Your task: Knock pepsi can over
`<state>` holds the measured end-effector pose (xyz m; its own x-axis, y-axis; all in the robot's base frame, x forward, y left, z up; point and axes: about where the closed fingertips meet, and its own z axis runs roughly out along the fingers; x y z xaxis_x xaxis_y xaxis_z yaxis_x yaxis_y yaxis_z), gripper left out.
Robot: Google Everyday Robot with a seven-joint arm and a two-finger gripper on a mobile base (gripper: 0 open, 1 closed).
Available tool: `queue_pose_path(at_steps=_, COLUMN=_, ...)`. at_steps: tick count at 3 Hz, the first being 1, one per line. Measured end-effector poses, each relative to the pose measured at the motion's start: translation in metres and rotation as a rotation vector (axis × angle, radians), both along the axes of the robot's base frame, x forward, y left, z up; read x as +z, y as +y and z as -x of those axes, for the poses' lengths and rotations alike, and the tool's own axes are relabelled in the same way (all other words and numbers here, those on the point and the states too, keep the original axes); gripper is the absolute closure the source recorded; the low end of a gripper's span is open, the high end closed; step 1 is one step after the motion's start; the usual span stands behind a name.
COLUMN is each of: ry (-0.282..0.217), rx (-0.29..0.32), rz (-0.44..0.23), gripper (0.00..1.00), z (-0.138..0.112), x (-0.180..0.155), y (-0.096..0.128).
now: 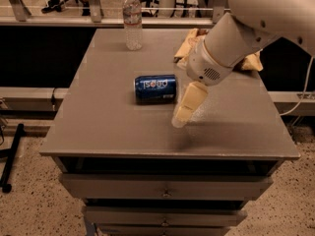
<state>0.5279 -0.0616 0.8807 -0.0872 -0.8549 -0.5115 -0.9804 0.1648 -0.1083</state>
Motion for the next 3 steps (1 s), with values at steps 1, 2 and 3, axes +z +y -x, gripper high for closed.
queue_pose_path(at_steps=1, ry=-0.008, rx=-0.043, rz=-0.11, gripper=0.0, z=-0.006, x=0.006, y=-0.025)
queue_pose_path(at_steps=2, ry=-0.023, rx=-0.113, rz=-0.317, gripper=0.0, z=0.004, x=0.017, y=-0.075)
queue_pose_path(at_steps=3, ry=-0.02, rx=-0.108, rz=-0.314, gripper=0.0, z=0.005, x=0.021, y=-0.066)
